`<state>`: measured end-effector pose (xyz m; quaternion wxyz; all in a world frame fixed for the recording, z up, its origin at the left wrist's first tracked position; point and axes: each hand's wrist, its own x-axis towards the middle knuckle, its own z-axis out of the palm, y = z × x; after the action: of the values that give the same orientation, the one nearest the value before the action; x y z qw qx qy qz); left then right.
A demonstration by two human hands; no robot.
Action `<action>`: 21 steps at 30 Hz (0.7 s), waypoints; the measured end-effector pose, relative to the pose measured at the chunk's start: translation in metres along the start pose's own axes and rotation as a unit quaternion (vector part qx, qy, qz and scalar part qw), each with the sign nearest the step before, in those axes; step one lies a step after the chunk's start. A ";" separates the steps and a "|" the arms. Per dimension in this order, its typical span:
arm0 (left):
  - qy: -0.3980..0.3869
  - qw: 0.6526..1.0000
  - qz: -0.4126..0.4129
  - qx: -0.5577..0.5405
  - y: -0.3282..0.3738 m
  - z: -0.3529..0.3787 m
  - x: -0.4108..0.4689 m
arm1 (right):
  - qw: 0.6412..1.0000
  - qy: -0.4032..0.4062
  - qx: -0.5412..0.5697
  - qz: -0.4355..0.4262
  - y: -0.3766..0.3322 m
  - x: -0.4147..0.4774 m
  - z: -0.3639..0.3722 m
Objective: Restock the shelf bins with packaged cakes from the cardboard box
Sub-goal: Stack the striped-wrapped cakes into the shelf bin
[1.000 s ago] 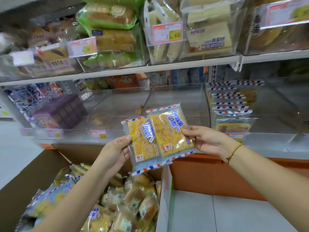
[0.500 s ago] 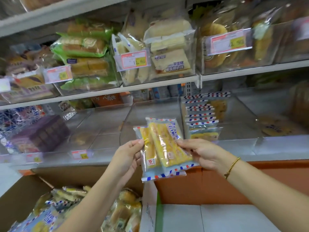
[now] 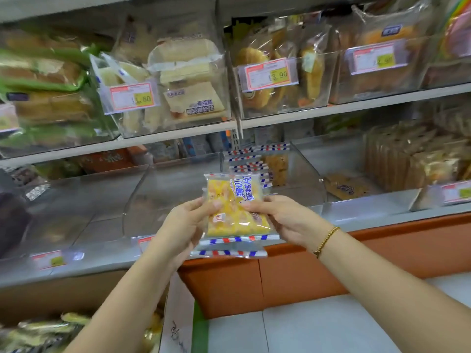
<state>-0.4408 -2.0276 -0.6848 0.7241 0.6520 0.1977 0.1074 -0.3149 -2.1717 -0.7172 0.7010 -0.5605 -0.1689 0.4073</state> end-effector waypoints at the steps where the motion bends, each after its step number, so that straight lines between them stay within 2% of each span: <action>1: -0.002 1.000 -0.001 0.014 0.003 0.004 0.002 | 1.000 -0.019 -0.008 0.010 -0.005 -0.003 -0.003; 4: -0.033 0.999 -0.016 -0.023 0.010 0.008 0.011 | 0.998 -0.053 -0.036 0.008 -0.019 -0.007 -0.019; 6: -0.079 0.996 -0.027 -0.038 0.010 0.006 0.018 | 0.997 -0.043 -0.062 -0.008 -0.025 -0.007 -0.030; 8: -0.096 0.995 -0.036 -0.002 0.009 0.006 0.022 | 0.996 -0.016 -0.089 -0.013 -0.028 -0.008 -0.040; 12: -0.081 0.995 -0.060 0.012 0.005 0.012 0.029 | 0.991 -0.010 -0.135 -0.020 -0.034 -0.013 -0.048; 15: -0.039 0.996 -0.076 0.001 0.000 0.020 0.035 | 0.990 0.008 -0.139 -0.023 -0.030 -0.013 -0.051; 17: -0.009 0.996 -0.080 -0.039 -0.004 0.025 0.037 | 0.993 0.009 -0.111 -0.040 -0.027 -0.012 -0.053; 21: 0.051 0.981 -0.062 -0.176 -0.004 0.031 0.036 | 0.998 -0.004 0.051 -0.037 -0.018 -0.006 -0.061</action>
<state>-0.3958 -2.0417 -0.6913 0.8220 0.4941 0.2524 0.1282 -0.2693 -2.2164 -0.7181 0.7426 -0.5158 -0.1710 0.3914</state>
